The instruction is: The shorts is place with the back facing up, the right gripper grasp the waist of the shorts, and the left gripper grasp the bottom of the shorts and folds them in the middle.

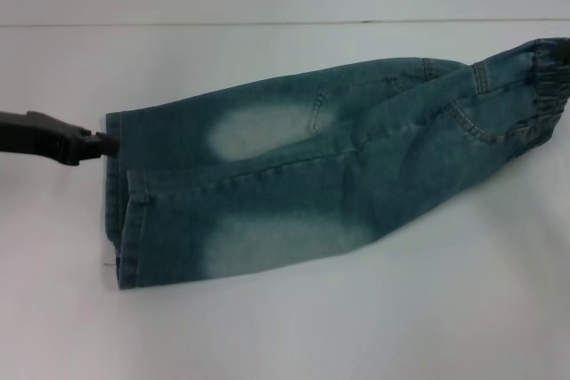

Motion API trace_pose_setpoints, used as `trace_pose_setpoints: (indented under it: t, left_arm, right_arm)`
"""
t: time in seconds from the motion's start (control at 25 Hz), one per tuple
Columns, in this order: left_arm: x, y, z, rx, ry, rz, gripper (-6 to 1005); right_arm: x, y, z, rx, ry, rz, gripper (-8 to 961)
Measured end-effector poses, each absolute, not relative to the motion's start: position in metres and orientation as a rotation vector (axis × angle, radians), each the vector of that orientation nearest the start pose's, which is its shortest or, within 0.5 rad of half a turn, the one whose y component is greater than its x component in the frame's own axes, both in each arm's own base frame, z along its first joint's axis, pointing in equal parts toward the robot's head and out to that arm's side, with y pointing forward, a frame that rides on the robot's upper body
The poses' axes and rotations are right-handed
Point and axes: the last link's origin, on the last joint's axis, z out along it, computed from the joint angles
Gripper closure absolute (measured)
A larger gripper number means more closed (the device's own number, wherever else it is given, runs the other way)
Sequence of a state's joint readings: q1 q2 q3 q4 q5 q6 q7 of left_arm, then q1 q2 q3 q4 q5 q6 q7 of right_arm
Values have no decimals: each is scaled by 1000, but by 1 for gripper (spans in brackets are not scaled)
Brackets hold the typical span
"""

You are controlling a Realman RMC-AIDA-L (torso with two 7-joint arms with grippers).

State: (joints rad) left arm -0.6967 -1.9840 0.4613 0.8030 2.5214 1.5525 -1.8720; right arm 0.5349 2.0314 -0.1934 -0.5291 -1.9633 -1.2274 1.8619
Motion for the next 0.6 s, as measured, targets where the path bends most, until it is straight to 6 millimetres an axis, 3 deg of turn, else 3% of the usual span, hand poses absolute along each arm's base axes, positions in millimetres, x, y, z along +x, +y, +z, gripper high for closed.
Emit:
trace_pose_setpoints:
  t: [0.24,0.6]
  left_arm:
    - [-284,362,73,-2606,-1112,-165,931]
    - [-283,355,66,-2665,-1214,42,784]
  right_arm:
    - [342,363,69,-1741,1449,1040,898]
    - [342,363,68,-1744,1446,1039,898]
